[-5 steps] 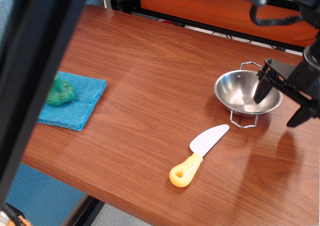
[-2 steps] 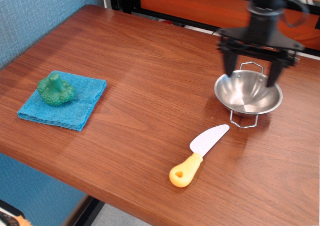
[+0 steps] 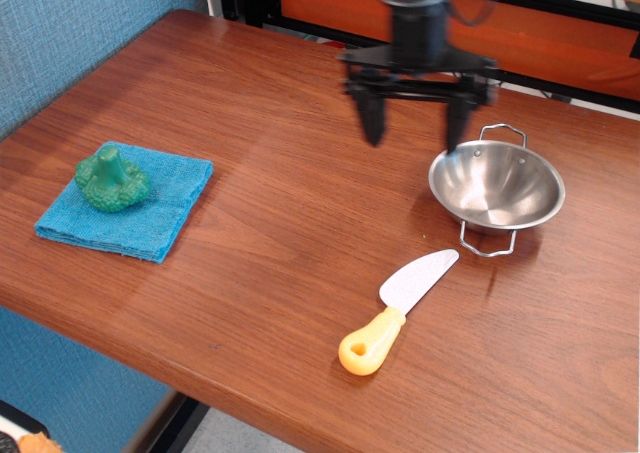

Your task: Move the vessel and place it just behind the knife

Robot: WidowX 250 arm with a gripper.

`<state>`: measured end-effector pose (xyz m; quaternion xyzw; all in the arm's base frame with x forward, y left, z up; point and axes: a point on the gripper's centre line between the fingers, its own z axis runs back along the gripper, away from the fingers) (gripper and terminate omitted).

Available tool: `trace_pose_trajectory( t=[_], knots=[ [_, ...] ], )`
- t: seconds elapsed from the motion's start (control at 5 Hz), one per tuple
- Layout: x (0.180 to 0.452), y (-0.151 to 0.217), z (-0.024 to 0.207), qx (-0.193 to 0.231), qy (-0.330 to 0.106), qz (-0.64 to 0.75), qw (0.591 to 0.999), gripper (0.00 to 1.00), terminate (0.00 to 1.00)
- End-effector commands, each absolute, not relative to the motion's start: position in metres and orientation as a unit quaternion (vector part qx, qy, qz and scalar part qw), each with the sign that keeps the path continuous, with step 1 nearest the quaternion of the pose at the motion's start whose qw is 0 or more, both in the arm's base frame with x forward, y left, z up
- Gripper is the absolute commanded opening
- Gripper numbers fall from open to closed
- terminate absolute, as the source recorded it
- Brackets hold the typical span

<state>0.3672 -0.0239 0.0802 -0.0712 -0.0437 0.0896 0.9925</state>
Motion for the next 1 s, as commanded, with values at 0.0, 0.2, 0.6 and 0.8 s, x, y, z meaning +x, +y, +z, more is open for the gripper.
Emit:
trace_pose_trajectory(
  t=[0.0,0.2,0.6,0.8],
  knots=[
    [0.321,0.042,0.108,-0.086,-0.080,0.154,0.981,1.00,0.00],
    [0.317,0.075,0.113,-0.054,-0.097,0.187,0.976,1.00,0.00],
    [0.292,0.142,0.112,-0.047,-0.100,0.280,0.954,1.00,0.00],
    [0.275,0.156,0.108,-0.114,-0.107,0.271,0.950,1.00,1.00]
  ],
)
